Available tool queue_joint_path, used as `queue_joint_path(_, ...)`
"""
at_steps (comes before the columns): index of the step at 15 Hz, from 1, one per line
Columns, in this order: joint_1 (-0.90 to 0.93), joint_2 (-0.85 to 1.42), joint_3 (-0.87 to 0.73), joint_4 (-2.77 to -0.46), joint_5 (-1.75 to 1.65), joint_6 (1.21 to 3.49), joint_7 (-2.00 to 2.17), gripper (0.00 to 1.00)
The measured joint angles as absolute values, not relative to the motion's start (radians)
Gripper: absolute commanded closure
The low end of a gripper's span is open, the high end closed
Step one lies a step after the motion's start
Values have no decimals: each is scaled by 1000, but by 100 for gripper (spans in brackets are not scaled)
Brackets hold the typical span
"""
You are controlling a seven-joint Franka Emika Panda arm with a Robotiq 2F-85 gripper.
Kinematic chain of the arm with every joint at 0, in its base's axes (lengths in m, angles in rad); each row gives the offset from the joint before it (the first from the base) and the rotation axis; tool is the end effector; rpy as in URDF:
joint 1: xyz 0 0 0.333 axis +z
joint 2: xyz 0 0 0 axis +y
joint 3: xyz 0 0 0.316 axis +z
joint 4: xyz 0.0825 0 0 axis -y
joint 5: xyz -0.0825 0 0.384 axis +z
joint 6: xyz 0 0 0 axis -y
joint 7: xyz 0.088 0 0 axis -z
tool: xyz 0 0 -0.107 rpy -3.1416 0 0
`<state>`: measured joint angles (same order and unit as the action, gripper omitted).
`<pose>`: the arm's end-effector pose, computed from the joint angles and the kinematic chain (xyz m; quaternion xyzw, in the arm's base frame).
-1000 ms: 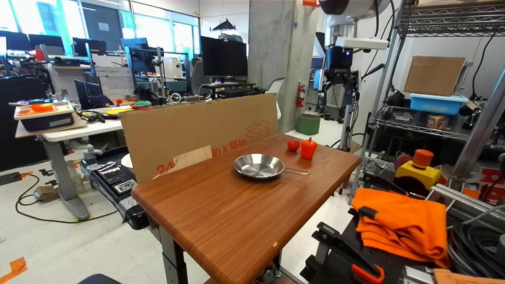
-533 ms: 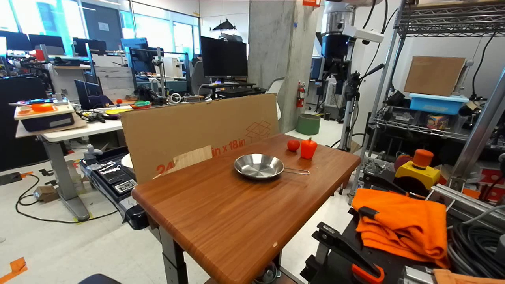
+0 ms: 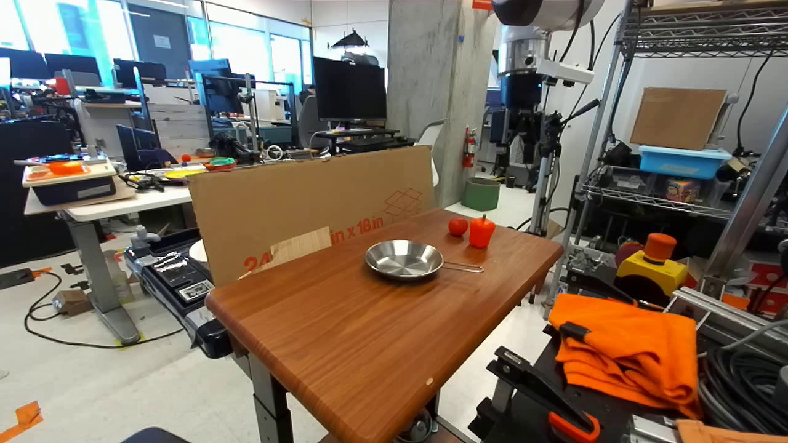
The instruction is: Put the pepper on the pan
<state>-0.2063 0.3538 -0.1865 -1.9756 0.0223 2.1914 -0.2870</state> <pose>0.5514 -0.2239 0.2819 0.9960 -0.0563 -0.0699 0.0005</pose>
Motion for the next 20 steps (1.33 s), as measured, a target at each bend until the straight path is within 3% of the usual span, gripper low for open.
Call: queue_joint_path(20, -229, 472, -186, -1975, -38, 2180, -285, 0)
